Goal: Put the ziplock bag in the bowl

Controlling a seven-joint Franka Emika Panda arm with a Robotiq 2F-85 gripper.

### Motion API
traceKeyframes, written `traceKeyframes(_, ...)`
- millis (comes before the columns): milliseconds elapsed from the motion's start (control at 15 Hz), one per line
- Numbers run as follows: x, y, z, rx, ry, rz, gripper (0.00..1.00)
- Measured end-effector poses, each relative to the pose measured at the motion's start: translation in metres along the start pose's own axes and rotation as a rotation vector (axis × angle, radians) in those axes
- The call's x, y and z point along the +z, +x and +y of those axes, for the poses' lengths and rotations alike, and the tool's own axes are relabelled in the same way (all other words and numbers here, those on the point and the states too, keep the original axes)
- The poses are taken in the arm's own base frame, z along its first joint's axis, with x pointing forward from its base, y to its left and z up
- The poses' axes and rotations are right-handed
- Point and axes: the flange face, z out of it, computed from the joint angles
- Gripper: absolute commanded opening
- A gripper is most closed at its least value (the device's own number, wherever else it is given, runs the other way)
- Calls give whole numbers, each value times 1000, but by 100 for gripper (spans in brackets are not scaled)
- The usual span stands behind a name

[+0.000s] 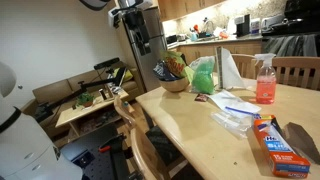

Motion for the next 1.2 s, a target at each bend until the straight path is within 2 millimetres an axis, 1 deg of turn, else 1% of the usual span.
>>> traceKeyframes(667,0,0,0,0,0,0,100)
traceKeyframes(800,2,2,3,6,2,-5,100)
traceKeyframes(933,7,9,14,26,9,-13,100)
traceKeyframes(1000,9,15,23,43,13,-17,100)
traceKeyframes(1067,11,22,33,60,19,-21,100)
traceKeyframes(1200,8,44,59,103,32,-21,100)
